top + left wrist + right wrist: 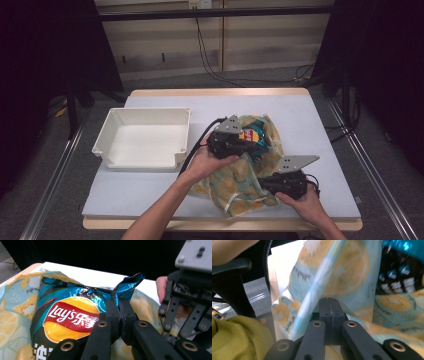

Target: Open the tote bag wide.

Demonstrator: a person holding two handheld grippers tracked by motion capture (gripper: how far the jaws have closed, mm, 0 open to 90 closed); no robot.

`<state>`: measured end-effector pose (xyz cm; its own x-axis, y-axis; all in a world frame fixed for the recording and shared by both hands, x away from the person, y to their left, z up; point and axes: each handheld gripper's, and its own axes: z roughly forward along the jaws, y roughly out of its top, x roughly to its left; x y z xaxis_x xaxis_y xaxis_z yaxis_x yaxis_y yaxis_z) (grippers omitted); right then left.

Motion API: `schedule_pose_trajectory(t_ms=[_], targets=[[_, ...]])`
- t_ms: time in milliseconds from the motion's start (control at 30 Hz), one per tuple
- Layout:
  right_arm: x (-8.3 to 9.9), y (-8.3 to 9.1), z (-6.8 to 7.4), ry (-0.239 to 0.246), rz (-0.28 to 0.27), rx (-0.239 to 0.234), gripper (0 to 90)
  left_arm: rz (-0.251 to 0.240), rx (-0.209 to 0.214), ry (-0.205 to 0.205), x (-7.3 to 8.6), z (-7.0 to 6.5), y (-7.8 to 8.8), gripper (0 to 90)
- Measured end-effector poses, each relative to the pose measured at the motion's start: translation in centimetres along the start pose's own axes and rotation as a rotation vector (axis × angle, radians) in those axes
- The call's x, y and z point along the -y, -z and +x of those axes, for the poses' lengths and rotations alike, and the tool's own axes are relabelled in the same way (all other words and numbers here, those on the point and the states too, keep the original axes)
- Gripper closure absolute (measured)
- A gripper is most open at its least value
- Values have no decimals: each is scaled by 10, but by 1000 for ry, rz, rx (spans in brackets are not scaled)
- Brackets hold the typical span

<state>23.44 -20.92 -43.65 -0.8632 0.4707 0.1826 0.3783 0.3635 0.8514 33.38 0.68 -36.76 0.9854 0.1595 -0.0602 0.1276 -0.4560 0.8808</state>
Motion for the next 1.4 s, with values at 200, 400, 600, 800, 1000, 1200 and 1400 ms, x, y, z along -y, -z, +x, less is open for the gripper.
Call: schedule_pose_trajectory(t_ms=[200,400,600,800,1000,1200,1400], targets=[[6,-8,2,14,56,-20,900,-51,6,12,-11,1,8,882],[4,3,-3,12,-11,-7,900,-18,18,-27,-9,-8,6,884],[-2,33,-9,3,-76,65,702,-15,13,-29,-5,-9,13,885],[-9,56,-15,-10,-125,123,586,-15,10,-20,-2,-8,16,885],[-27,67,-36,-29,-152,189,523,6,18,-41,-2,-13,13,885],[-47,66,-71,-50,-155,234,549,5,18,-42,-1,-13,13,885],[-62,51,-96,-52,-111,263,543,3,21,-45,-1,-14,13,885]])
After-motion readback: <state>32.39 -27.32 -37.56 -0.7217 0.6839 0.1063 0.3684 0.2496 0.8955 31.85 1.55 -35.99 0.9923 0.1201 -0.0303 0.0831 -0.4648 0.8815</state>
